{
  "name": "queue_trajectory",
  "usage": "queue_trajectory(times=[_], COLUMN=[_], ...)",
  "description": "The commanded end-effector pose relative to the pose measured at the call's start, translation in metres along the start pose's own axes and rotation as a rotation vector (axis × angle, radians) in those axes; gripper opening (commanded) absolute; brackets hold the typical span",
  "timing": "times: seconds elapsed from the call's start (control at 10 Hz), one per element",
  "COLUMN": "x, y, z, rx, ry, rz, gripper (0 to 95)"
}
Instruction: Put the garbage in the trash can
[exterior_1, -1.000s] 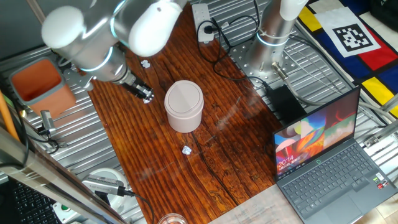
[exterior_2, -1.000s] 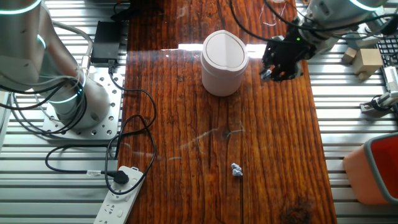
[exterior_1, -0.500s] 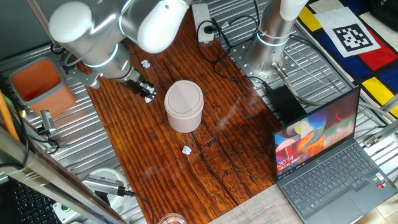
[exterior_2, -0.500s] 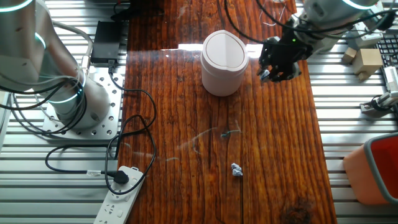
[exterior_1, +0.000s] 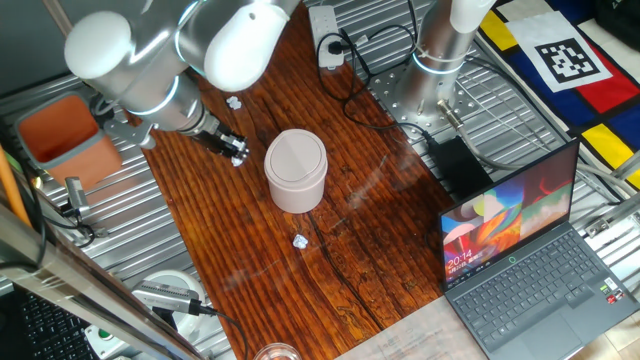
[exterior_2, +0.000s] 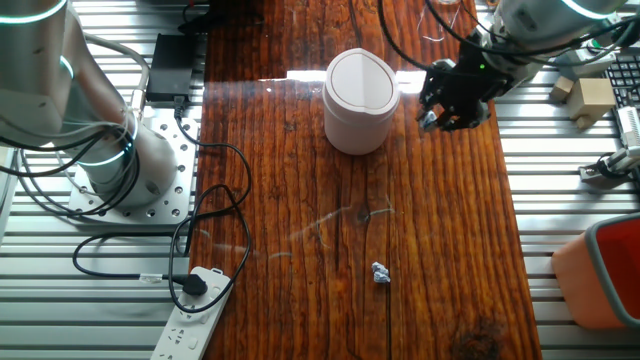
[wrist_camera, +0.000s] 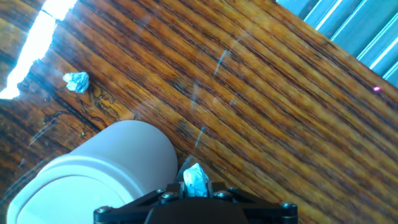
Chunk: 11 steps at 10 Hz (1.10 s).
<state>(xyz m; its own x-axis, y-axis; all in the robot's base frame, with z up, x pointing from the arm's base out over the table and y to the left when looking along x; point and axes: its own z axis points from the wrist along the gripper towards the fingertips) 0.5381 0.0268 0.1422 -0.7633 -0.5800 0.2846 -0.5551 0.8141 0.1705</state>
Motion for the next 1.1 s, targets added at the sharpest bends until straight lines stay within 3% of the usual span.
queue_trajectory(times=[0.1,0.5,0.8,1.1], x=[0.0,0.007,0.008,0.012], y=[0.0,0.028,0.043,0.062], z=[0.0,-0.014,-0.018,-0.012], rx=[-0.001,-0.014,-0.027,-0.03], ry=[0.0,0.016,0.025,0.029], rz=[0.015,0.049,0.059,0.078], gripper=[0.0,0.0,0.0,0.0])
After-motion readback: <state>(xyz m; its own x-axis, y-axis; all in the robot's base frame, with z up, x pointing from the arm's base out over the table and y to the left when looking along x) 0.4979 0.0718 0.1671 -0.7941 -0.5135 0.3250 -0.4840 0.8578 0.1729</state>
